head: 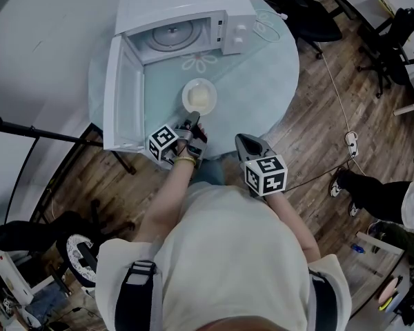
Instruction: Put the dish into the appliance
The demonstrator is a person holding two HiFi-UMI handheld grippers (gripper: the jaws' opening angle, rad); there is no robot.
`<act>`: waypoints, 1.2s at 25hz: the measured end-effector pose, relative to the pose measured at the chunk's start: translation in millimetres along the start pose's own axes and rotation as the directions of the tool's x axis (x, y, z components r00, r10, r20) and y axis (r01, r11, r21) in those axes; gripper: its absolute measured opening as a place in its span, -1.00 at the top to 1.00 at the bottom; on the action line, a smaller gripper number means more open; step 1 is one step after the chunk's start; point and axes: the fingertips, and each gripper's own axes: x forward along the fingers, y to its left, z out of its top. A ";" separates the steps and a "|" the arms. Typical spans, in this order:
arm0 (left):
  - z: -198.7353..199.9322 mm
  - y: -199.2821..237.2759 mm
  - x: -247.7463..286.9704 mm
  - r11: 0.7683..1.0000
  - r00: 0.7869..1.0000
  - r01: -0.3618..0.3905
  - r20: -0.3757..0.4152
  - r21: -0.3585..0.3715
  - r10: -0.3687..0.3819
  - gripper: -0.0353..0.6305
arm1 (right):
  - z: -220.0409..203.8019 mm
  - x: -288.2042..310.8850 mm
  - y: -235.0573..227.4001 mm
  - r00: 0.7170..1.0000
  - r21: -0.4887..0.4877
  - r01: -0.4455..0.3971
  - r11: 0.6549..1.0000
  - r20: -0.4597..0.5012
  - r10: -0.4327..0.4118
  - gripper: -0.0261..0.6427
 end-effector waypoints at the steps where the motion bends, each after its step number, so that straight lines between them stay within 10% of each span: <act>1: 0.5 -1.8 0.6 1.000 1.000 0.006 0.001 0.000 -0.006 0.82 | 0.0 0.3 0.0 1.000 0.000 0.000 1.000 0.000 0.000 0.90; 30: 71.0 -65.9 52.7 0.991 0.986 0.133 0.096 0.006 -0.133 0.82 | 14.6 37.4 -9.6 1.000 -0.001 -0.023 1.000 -0.020 0.023 0.90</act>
